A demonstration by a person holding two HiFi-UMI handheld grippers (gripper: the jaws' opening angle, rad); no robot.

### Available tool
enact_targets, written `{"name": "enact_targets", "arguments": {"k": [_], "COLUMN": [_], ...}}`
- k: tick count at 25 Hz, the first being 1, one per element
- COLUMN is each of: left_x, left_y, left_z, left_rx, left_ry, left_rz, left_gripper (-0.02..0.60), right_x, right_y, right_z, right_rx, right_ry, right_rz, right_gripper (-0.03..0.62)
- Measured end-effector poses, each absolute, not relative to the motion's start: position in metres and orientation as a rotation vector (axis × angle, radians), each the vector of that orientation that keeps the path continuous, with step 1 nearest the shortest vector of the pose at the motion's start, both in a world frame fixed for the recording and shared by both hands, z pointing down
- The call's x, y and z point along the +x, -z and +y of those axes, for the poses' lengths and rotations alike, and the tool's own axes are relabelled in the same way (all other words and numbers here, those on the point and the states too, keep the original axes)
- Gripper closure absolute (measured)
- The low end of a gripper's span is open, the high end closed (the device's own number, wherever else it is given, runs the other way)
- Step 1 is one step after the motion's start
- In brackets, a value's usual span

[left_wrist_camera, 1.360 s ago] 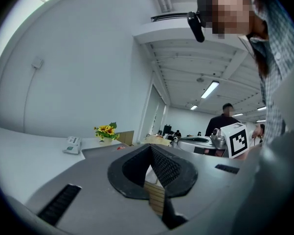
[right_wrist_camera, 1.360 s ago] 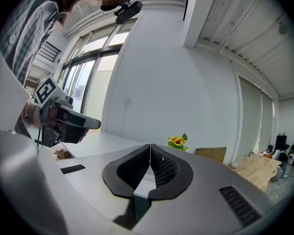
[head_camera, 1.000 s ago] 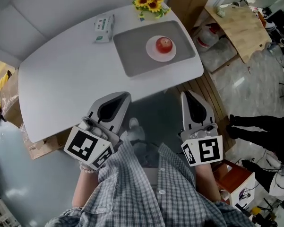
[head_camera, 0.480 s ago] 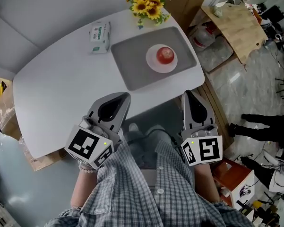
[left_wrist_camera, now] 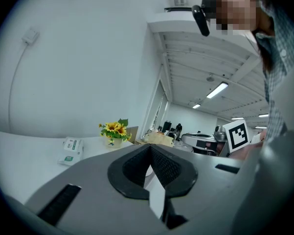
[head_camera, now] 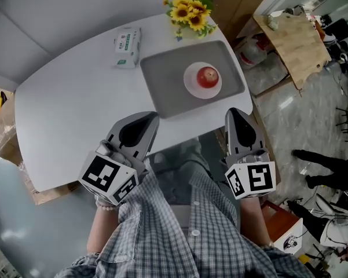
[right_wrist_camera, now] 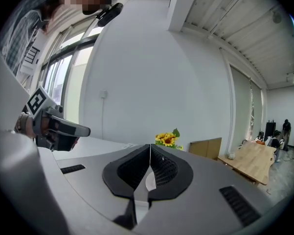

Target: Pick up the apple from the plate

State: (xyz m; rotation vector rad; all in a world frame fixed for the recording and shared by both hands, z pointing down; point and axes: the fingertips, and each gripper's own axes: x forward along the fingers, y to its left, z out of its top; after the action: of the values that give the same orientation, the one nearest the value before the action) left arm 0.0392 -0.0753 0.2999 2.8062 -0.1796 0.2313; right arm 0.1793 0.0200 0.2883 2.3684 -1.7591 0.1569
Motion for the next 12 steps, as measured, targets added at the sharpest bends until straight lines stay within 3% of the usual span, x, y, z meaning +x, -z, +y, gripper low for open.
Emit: {"name": "enact_targets", "arguments": {"k": [12], "left_x": [0.088], "left_y": [-0.324], "left_z": [-0.098], "left_rx": [2.717], "left_ry": [-0.323], "left_rz": [-0.322], "left_gripper": [0.572], "right_x": [0.244], "right_y": [-0.308], "right_z": [-0.025], "right_rx": [2.248], "right_ry": [-0.277], "right_rz": [-1.859], "right_gripper": [0.571]}}
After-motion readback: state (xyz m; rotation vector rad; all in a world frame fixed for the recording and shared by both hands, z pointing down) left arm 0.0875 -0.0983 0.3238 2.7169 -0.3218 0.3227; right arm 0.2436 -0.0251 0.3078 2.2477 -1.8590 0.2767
